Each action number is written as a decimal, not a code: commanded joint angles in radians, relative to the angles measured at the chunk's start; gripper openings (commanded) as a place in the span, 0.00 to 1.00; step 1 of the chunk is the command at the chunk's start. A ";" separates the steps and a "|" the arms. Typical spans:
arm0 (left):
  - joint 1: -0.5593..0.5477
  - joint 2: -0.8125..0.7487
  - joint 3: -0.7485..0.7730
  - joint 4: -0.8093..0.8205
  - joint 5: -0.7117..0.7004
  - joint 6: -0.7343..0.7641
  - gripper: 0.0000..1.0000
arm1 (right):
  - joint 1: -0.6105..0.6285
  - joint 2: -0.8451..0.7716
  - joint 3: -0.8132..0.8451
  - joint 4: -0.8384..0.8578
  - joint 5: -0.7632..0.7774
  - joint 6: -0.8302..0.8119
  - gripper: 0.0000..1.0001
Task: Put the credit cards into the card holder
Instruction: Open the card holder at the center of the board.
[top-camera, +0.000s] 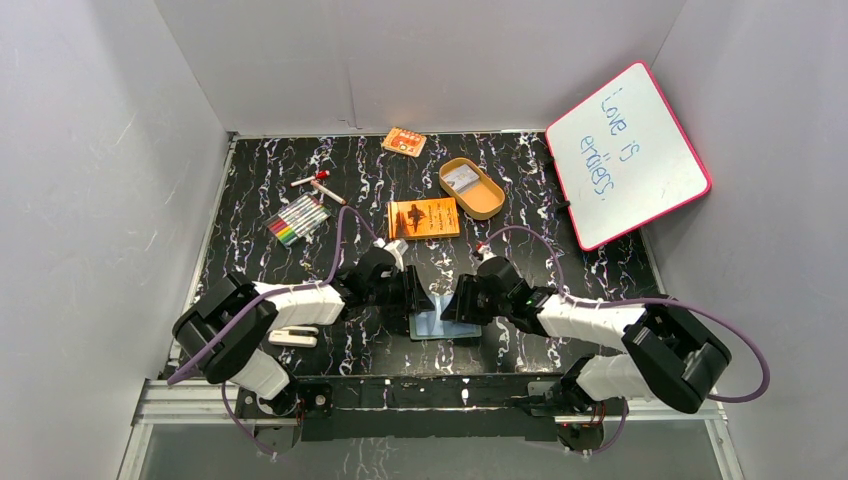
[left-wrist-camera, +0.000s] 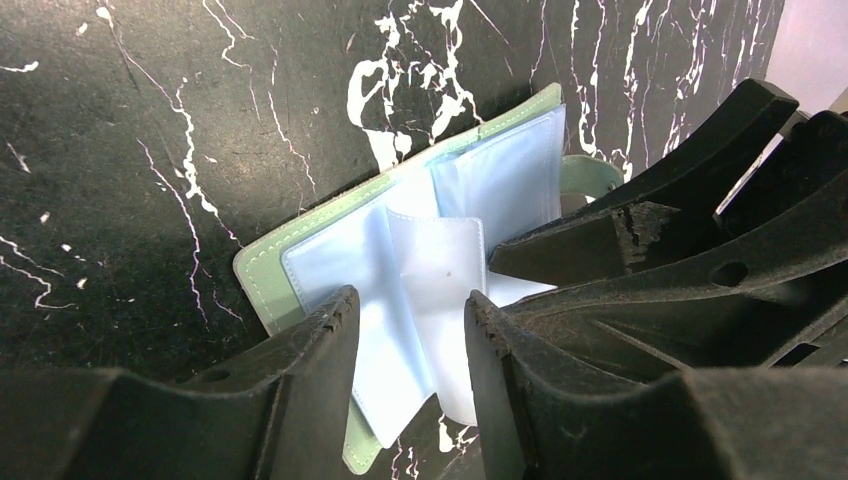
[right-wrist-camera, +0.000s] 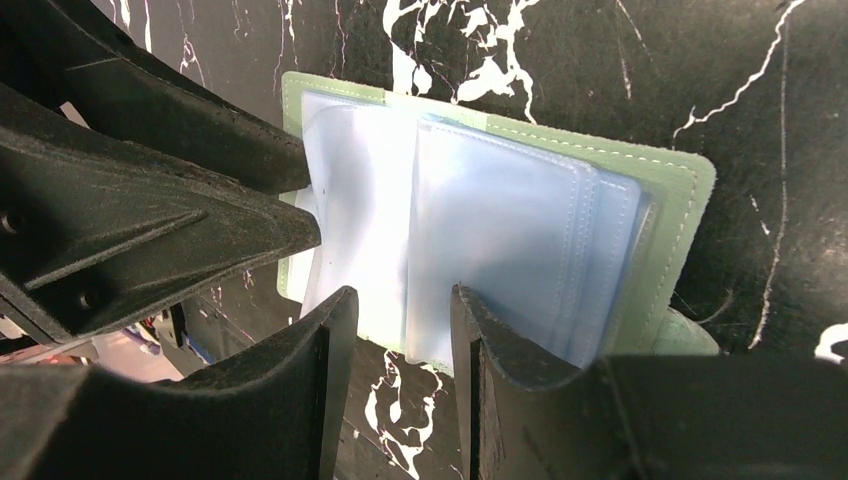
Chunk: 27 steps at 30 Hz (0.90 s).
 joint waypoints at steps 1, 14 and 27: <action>-0.004 0.004 0.007 0.024 0.052 0.011 0.38 | -0.011 -0.021 -0.043 -0.043 0.037 -0.008 0.49; -0.003 0.073 0.065 0.152 0.182 -0.028 0.28 | -0.011 -0.137 -0.050 -0.027 0.015 -0.041 0.55; -0.002 0.126 0.091 0.174 0.205 -0.051 0.26 | -0.012 -0.162 -0.043 0.027 -0.099 -0.032 0.61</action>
